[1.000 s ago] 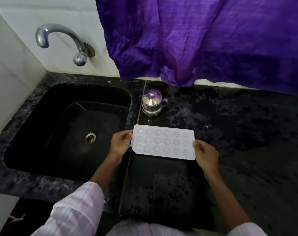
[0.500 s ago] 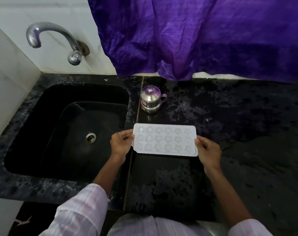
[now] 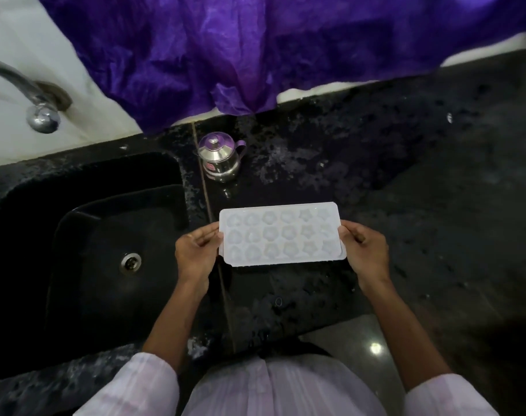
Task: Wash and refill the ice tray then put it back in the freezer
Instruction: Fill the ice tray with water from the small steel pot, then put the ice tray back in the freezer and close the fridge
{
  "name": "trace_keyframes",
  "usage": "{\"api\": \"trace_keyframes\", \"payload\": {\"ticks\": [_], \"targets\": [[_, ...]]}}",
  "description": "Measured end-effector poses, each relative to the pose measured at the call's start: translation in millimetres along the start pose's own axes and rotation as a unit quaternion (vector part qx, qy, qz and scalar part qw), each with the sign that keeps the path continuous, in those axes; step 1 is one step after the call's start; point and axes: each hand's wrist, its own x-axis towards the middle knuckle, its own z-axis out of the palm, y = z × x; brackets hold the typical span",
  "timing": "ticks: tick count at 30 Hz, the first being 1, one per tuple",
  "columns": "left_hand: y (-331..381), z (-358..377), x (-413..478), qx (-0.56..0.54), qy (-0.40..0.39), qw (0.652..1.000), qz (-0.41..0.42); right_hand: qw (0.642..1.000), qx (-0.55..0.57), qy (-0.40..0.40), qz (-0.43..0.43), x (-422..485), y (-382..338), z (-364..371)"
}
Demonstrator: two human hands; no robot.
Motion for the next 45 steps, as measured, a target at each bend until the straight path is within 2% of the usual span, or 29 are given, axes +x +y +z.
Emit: {"api": "trace_keyframes", "payload": {"ticks": [11,17,22,34,39,45], "targets": [[-1,7,-40,0.066,-0.185,0.98,0.022,0.982,0.052,0.167,0.067,-122,44,-45],[-8,32,-77,0.132,-0.301,0.944,0.035,0.953,0.088,0.27,0.106,-199,76,-76],[-17,61,-119,0.186,-0.393,0.899,0.054,0.911,0.136,0.358,0.151,-264,111,-99],[-66,146,-258,0.291,-0.565,0.764,0.11,0.771,0.212,0.547,0.247,-399,177,-154],[-90,176,-327,0.319,-0.627,0.699,0.13,0.695,0.243,0.618,0.276,-451,202,-166],[-117,207,-407,0.346,-0.71,0.596,0.142,0.585,0.274,0.696,0.313,-505,216,-173]]}}
